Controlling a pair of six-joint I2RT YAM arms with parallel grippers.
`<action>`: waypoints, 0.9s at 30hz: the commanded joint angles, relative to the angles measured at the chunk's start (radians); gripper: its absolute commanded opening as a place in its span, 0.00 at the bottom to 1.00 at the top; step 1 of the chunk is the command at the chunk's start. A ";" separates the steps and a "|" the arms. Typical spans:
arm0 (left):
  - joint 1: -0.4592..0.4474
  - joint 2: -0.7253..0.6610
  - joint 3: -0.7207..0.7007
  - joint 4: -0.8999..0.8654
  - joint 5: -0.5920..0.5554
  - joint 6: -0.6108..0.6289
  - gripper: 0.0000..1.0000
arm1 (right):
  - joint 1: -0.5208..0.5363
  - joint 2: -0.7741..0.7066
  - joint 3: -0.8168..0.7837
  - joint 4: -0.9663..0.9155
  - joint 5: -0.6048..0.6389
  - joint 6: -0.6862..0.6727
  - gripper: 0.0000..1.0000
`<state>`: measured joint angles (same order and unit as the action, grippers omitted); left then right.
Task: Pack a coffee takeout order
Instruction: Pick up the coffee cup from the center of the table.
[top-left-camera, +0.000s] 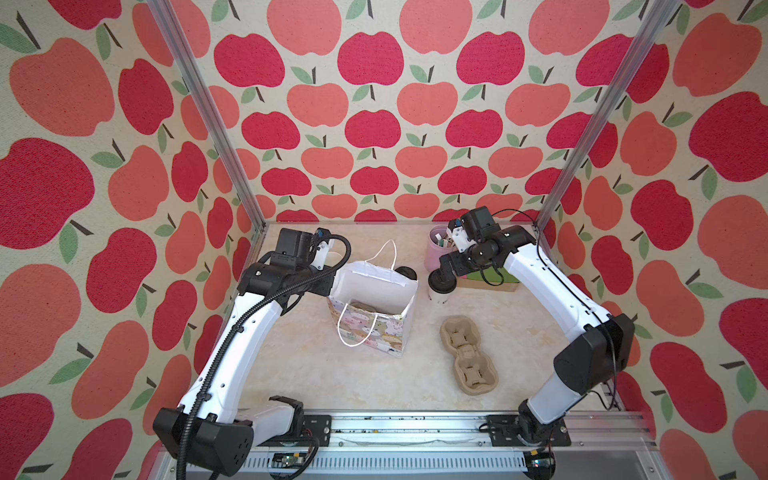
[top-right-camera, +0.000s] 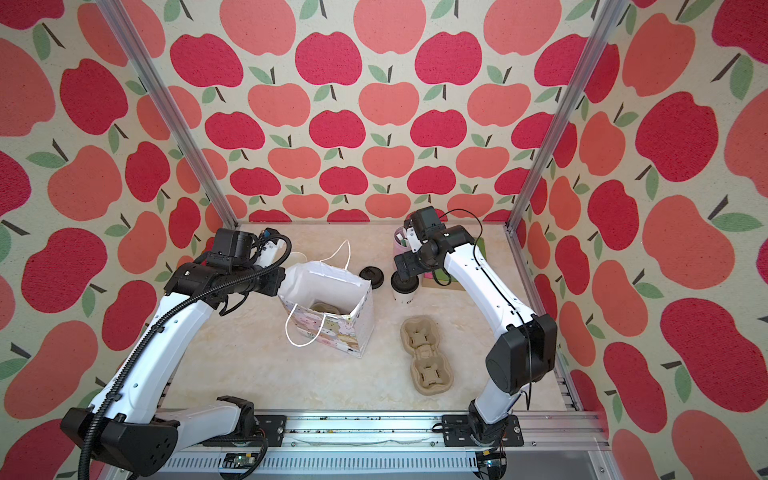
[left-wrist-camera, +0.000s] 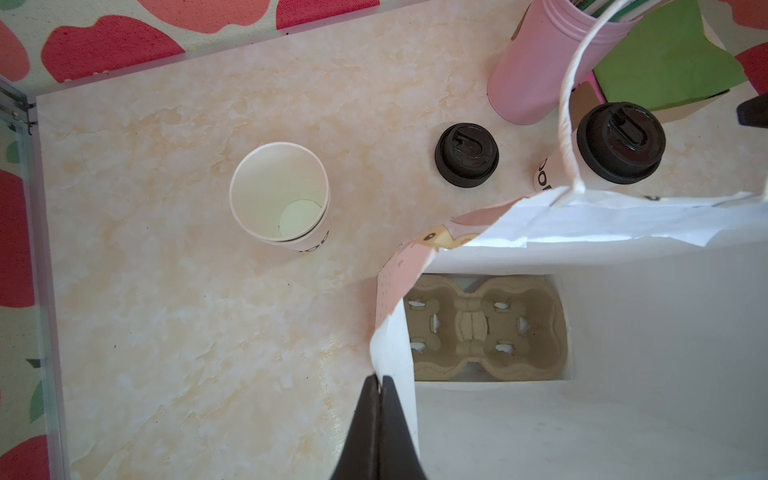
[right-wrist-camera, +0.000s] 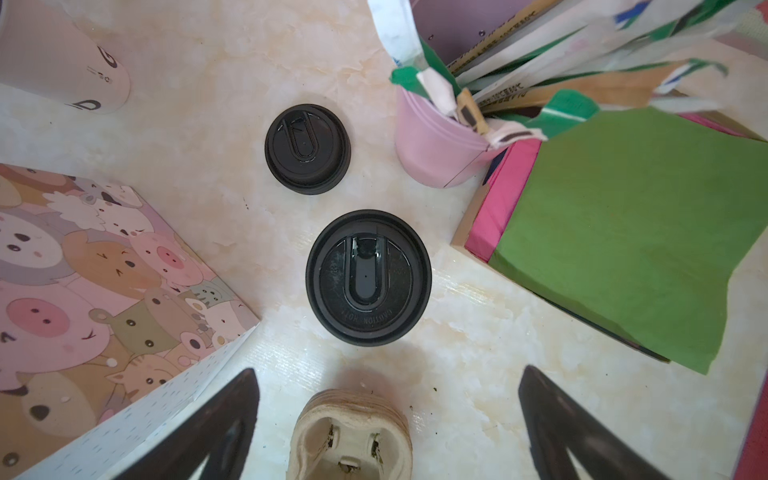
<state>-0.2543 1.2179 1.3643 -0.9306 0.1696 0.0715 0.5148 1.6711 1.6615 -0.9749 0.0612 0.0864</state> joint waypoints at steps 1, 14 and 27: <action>0.007 -0.009 -0.016 0.000 0.016 -0.003 0.00 | -0.001 0.024 -0.021 0.017 -0.048 0.027 0.99; 0.020 -0.003 -0.031 0.010 0.034 0.004 0.00 | 0.064 0.184 0.091 -0.082 0.015 -0.080 0.92; 0.029 -0.005 -0.047 0.021 0.050 0.005 0.00 | 0.047 0.254 0.133 -0.108 0.022 -0.077 0.87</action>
<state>-0.2310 1.2179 1.3376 -0.9085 0.1993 0.0723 0.5732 1.9038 1.7660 -1.0466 0.0742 0.0250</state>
